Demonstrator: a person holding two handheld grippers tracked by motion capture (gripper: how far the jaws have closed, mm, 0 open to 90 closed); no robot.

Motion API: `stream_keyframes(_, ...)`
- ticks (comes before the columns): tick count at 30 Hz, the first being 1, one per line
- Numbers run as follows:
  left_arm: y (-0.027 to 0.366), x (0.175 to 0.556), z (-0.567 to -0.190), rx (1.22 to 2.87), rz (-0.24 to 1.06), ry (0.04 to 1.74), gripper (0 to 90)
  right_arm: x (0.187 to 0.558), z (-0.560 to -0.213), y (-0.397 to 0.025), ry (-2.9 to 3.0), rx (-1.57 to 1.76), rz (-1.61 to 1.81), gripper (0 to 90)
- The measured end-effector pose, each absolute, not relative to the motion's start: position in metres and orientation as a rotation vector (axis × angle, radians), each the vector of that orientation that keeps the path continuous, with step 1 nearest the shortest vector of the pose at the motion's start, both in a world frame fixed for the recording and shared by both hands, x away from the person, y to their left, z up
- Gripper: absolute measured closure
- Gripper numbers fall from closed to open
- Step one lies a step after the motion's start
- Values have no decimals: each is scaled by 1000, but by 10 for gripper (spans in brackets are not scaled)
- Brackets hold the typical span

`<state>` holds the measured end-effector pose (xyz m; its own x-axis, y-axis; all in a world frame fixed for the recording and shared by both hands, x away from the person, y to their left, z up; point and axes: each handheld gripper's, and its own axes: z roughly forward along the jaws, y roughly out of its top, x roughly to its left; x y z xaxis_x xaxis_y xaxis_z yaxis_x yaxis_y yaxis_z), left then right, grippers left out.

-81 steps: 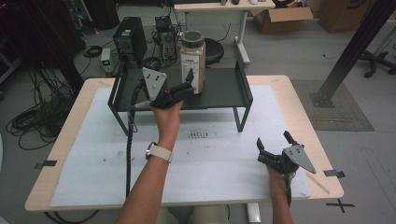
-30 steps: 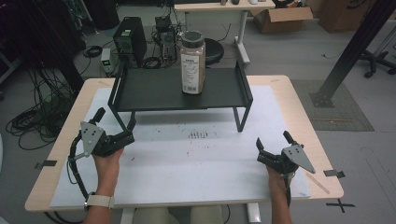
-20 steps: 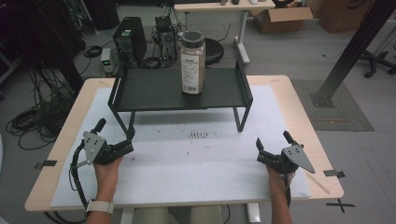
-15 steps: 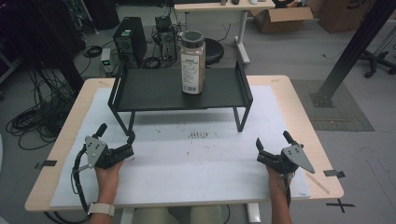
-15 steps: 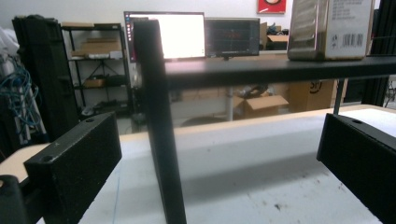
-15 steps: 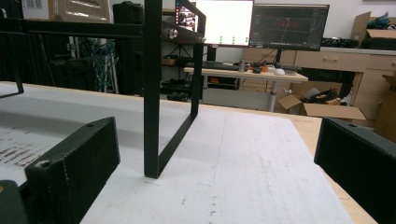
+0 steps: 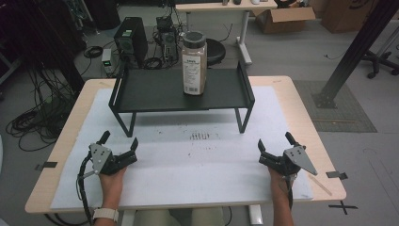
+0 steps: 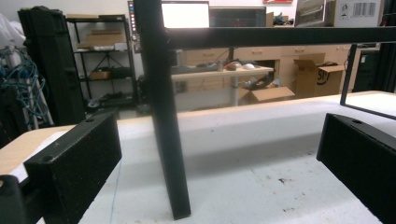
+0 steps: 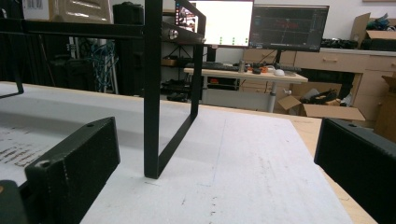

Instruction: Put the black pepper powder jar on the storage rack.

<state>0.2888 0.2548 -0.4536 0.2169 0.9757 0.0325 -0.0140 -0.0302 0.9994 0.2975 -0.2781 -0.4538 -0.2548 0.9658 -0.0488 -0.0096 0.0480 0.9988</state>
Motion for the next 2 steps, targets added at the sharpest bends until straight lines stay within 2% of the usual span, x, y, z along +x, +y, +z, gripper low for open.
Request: stream_keyframes(2, 256, 289, -454, 1315, 1071, 1031, 2, 297, -454, -278, 1415, 1036, 1359, 0)
